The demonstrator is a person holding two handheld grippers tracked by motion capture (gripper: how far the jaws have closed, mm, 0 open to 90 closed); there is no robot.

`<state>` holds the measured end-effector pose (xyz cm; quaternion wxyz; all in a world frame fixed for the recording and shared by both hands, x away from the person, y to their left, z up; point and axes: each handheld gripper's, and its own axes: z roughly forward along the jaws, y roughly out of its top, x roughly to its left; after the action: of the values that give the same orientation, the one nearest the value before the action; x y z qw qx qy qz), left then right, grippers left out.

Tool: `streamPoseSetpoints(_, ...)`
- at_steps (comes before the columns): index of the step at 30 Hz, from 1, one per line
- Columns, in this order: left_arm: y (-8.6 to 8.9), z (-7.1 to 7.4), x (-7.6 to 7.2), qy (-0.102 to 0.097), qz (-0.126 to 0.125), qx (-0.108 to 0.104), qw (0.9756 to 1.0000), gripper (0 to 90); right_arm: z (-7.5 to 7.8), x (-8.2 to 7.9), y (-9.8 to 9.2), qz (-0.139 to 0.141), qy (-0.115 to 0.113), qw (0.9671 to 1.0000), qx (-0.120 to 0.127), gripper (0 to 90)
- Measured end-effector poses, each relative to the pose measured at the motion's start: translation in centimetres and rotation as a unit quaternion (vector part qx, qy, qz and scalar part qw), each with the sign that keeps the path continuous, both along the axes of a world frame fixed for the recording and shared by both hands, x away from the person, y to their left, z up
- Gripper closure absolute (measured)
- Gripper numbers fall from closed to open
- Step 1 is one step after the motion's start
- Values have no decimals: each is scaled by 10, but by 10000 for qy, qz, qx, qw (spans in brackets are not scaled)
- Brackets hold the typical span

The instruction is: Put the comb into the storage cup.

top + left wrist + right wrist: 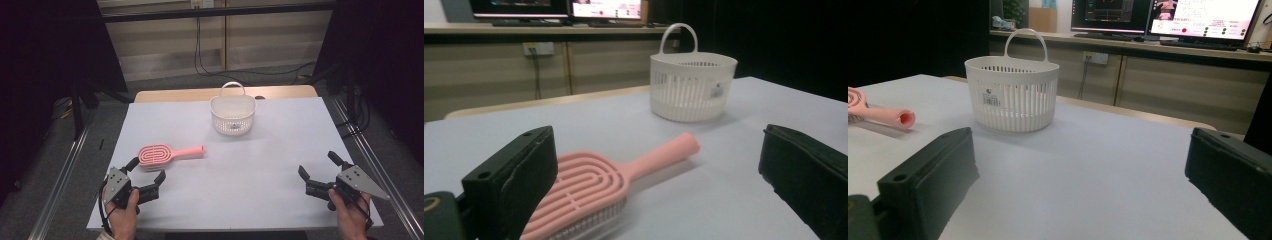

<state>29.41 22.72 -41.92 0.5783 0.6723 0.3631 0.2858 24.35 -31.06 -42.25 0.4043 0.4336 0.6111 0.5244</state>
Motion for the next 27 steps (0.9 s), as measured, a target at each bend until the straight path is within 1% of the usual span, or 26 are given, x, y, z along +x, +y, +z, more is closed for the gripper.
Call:
streamPoseSetpoints(3,-1,0,0,-31,-18,37,10000,25,-1,1,1,51,26,10000,-21,0)
streamPoseSetpoints(6,-1,0,1,-20,-27,-12,10000,25,-1,1,2,77,20,10000,-9,0)
streamPoseSetpoints(7,-1,0,2,22,-52,30,10000,25,-1,1,3,96,25,10000,-3,0)
streamPoseSetpoints(8,-1,0,2,22,-52,30,10000,24,-1,1,3,91,24,10000,4,0)
streamPoseSetpoints(9,-1,1,2,28,-103,60,9999,24,-1,1,2,91,27,10000,10,0)
streamPoseSetpoints(10,-3,2,3,50,-167,175,9997,24,-1,1,2,95,33,9999,25,0)
streamPoseSetpoints(13,-5,2,4,29,-183,208,9996,24,-1,2,2,102,44,9999,29,0)
streamPoseSetpoints(15,-9,5,8,38,-53,125,9999,26,-2,3,2,111,58,9999,33,0)
streamPoseSetpoints(16,-10,7,9,26,-42,158,9999,29,-2,3,2,99,56,9999,33,0)
streamPoseSetpoints(18,-11,10,10,-87,-79,316,9994,49,-2,4,3,121,71,9999,79,0)
streamPoseSetpoints(19,-11,10,10,-87,-79,316,9994,54,-2,4,4,127,71,9999,68,0)
streamPoseSetpoints(20,-11,11,11,-55,-143,322,9994,58,-2,4,5,148,65,9998,64,0)
streamPoseSetpoints(21,-10,12,11,36,-171,250,9995,59,-2,4,5,166,75,9998,61,0)
streamPoseSetpoints(22,-10,12,11,36,-171,250,9995,56,-2,4,6,165,81,9998,81,0)
streamPoseSetpoints(23,-9,12,12,105,-110,205,9997,56,-2,4,6,165,81,9998,81,0)
streamPoseSetpoints(24,-8,13,14,154,-138,166,9996,58,-2,4,6,160,77,9998,50,0)
streamPoseSetpoints(25,-7,13,15,175,-161,92,9997,47,-2,3,7,169,74,9998,69,0)
streamPoseSetpoints(26,-6,14,16,151,-148,98,9997,47,-2,3,7,169,74,9998,69,0)
streamPoseSetpoints(27,-5,15,18,112,-186,46,9998,41,-2,3,7,177,86,9998,40,0)
